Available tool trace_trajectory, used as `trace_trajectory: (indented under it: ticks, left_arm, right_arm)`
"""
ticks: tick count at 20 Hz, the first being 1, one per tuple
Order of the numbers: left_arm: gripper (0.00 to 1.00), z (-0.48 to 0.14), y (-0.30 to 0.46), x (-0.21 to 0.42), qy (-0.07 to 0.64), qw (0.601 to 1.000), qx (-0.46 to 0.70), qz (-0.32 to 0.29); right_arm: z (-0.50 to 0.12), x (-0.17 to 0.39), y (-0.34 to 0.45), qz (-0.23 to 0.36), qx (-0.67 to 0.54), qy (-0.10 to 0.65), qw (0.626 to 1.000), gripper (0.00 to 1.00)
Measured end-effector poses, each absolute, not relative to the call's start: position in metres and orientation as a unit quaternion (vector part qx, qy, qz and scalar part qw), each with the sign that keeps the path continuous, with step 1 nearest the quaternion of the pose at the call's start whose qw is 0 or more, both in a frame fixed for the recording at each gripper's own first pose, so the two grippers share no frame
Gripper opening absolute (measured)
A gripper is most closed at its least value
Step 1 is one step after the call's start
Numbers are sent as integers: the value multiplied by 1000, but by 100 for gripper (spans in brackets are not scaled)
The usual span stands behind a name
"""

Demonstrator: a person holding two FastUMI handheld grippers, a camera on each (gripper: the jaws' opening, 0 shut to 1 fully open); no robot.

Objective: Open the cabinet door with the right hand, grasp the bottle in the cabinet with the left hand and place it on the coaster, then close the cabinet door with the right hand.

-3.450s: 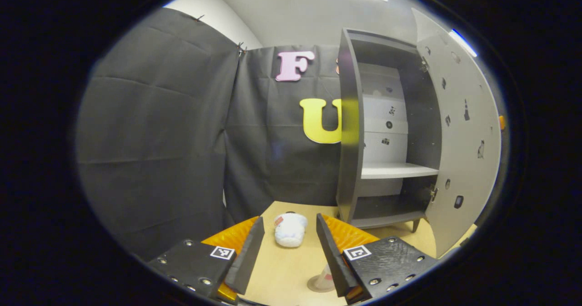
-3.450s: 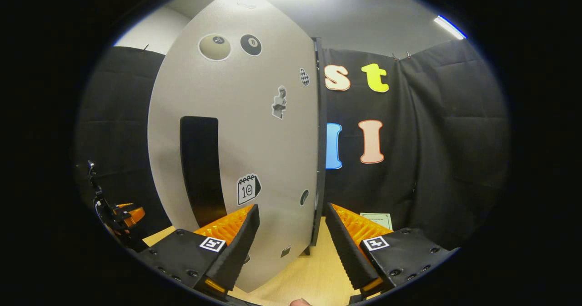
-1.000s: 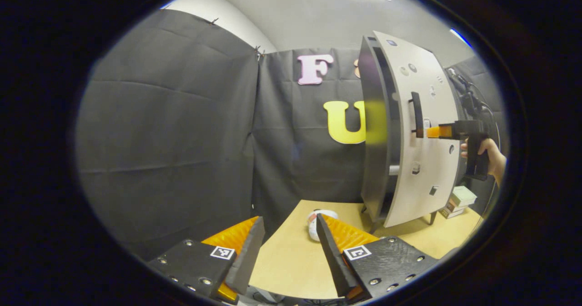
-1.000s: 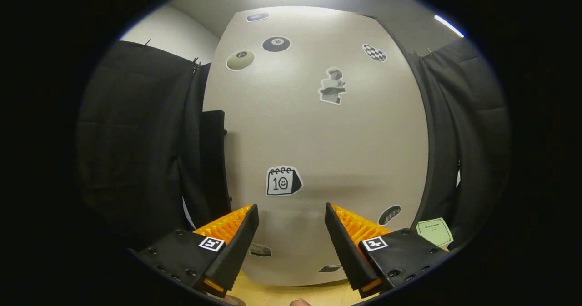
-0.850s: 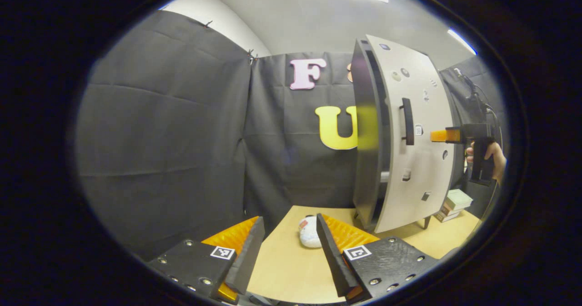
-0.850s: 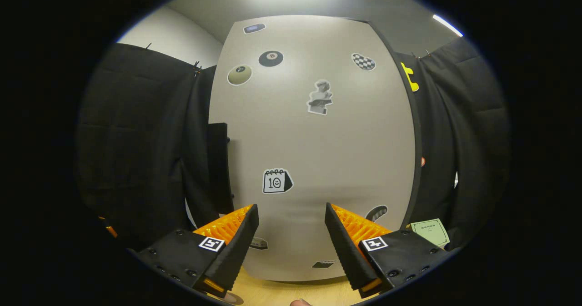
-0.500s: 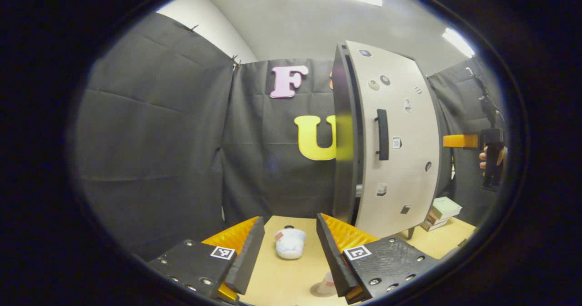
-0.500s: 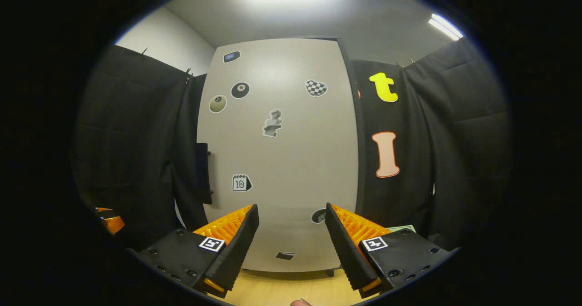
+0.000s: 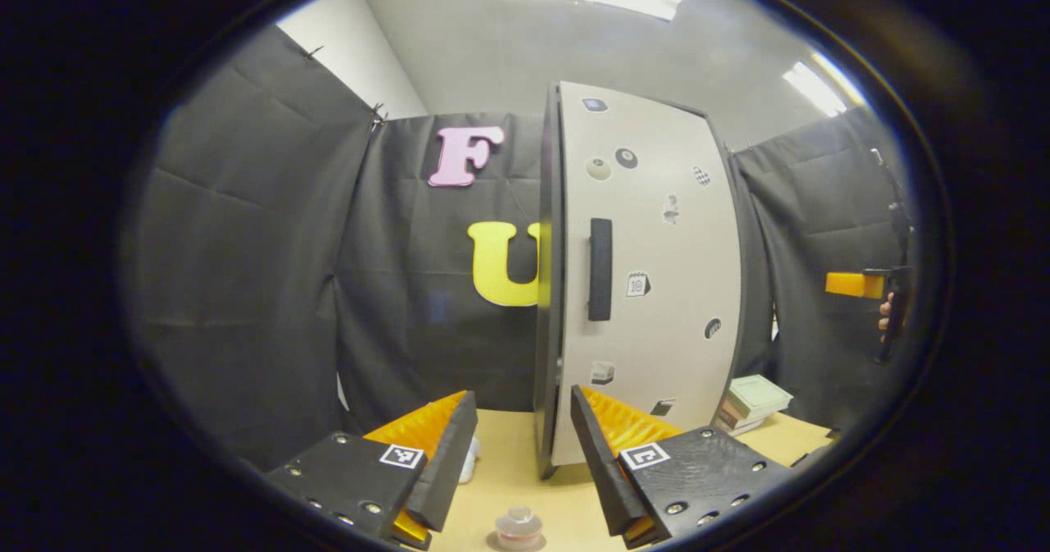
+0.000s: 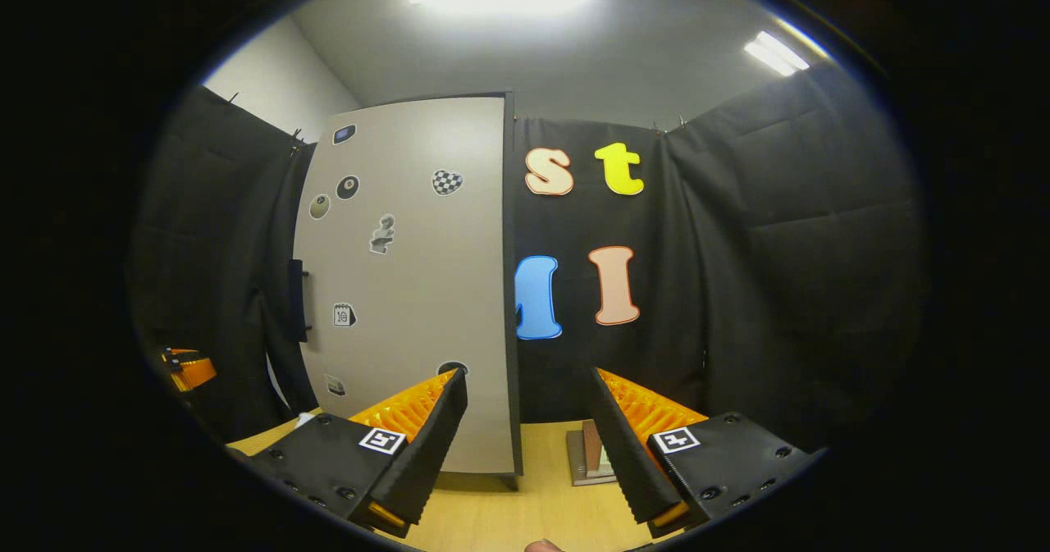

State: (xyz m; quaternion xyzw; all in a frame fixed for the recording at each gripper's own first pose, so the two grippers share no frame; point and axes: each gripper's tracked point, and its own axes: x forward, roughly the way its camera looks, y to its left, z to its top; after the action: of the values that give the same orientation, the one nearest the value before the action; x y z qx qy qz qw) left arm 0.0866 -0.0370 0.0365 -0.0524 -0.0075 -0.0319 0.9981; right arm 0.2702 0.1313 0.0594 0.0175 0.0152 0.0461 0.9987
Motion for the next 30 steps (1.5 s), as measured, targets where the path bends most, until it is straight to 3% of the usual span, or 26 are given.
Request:
trace_trajectory:
  ticks: [1,2,10,25,27,30]
  left_arm:
    - [69,39,-43,86,-8,998,-51,-33]
    - [69,39,-49,87,-7,998,-50,-35]
    - [69,42,-60,89,-4,999,-37,-29]
    - [69,45,-52,88,-4,1000,-29,-5]
    - [70,45,-49,87,-4,1000,-27,-2]
    - [69,46,-47,88,-5,1000,-23,1]
  right_arm:
    - [56,265,121,40,15,16,999,90]
    - [53,260,113,37,13,16,999,94]
    - [28,237,89,28,7,23,999,94]
    - [26,240,97,37,10,21,999,94]
    - [23,240,98,38,7,23,999,90]
    - [24,239,100,38,8,23,999,94]
